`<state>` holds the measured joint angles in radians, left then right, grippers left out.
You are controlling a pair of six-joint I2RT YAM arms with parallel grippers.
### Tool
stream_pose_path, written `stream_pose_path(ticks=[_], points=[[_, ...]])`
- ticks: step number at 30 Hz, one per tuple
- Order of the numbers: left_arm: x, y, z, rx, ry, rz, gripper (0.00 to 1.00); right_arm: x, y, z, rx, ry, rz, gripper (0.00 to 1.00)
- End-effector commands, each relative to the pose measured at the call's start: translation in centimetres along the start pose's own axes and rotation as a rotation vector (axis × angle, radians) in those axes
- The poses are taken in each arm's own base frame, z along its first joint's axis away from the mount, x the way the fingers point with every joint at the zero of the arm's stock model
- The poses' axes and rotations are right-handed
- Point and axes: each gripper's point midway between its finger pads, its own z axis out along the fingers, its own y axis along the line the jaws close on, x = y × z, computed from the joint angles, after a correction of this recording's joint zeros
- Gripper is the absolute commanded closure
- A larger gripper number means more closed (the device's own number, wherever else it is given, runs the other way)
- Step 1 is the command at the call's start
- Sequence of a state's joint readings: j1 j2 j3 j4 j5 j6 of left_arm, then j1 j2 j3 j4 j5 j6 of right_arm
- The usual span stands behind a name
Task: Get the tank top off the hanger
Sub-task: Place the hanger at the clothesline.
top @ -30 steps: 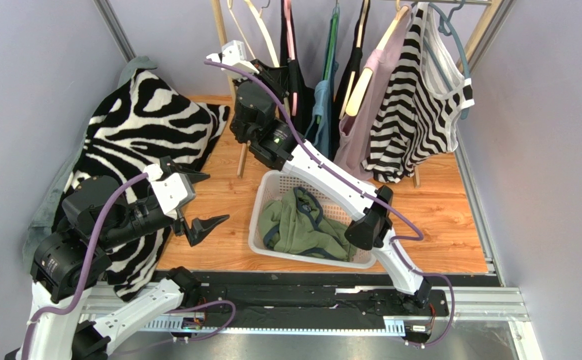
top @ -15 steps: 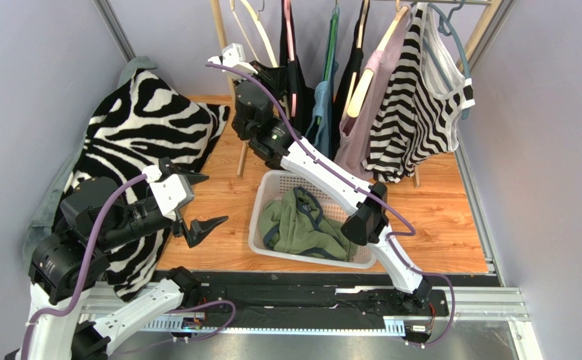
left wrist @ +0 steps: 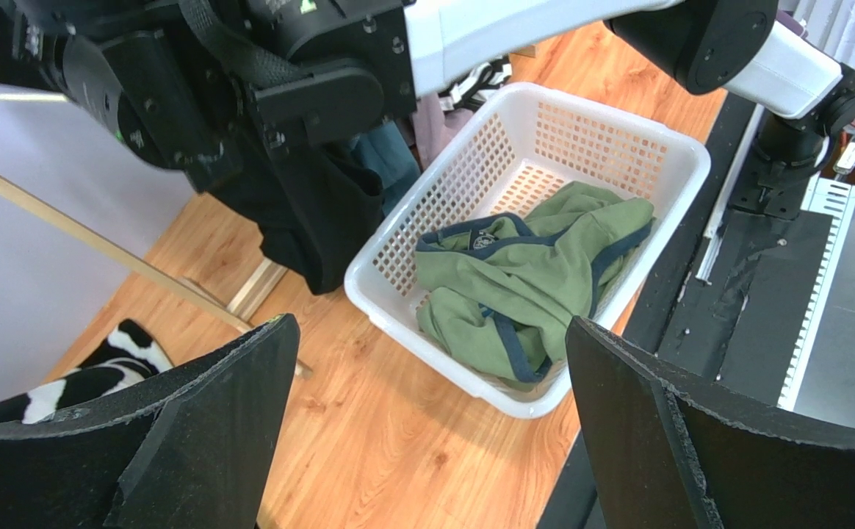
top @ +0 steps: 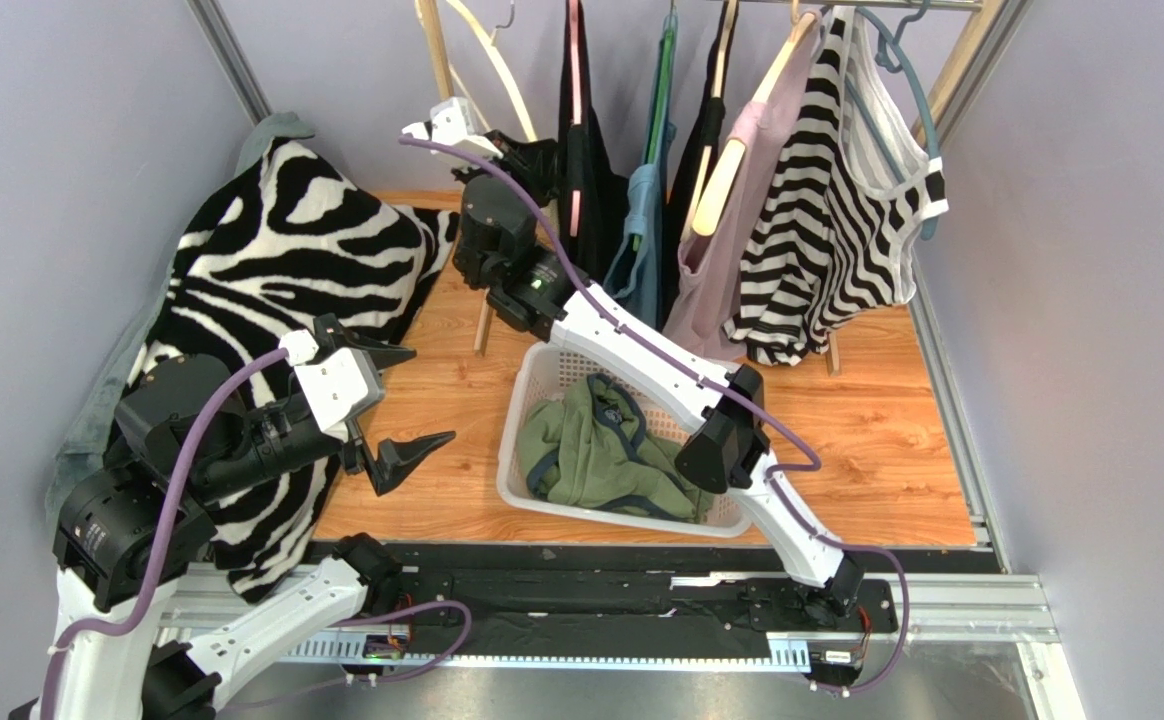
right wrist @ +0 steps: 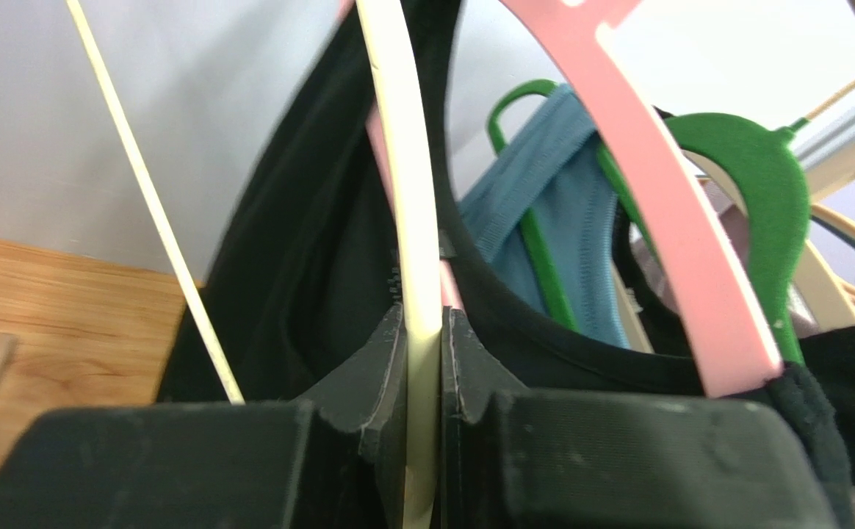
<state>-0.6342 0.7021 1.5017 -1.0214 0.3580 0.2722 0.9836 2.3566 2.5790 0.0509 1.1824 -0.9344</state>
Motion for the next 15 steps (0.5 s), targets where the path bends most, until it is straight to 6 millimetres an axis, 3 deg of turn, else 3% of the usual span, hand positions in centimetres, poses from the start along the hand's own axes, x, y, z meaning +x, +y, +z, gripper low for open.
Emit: stream_pose_path(ticks=[1,2,5,6,9,11,13,15], points=[[-1.3,-0.2,0.0,0.016,-0.036,-0.015,0.01,-0.1,3.4,-1.9,-0.049,-0.022,-0.015,1.0],[-1.4,-0.3,0.0,0.02,-0.04,-0.017,0.01,-0.2,3.9,-2.4,-0.058,-0.024,-0.018,0.99],[-1.5,-0.3,-0.1,0.02,-0.043,-0.019,0.01,-0.5,3.9,-3.3,-0.073,-0.021,-0.009,0.7],[-1.5,-0.3,-0.1,0.021,-0.045,-0.02,0.01,-0.7,3.1,-3.6,-0.075,-0.013,-0.016,0.56],[-1.6,-0.3,-0.2,0.017,-0.048,-0.014,0.01,-1.2,1.9,-4.5,-0.095,-0.009,-0.029,0.32],[-1.7,-0.1,-0.3,0.01,-0.051,-0.012,0.01,-2.7,0.1,-5.7,-0.124,-0.036,-0.004,0.2],[-1.9,-0.1,-0.2,0.012,-0.054,-0.011,0.01,-3.8,-1.2,-6.9,-0.153,-0.054,0.004,0.13],[-2.1,-0.1,-0.3,0.009,-0.058,-0.013,0.01,-4.1,-1.4,-8.0,-0.198,-0.063,-0.007,0.11]])
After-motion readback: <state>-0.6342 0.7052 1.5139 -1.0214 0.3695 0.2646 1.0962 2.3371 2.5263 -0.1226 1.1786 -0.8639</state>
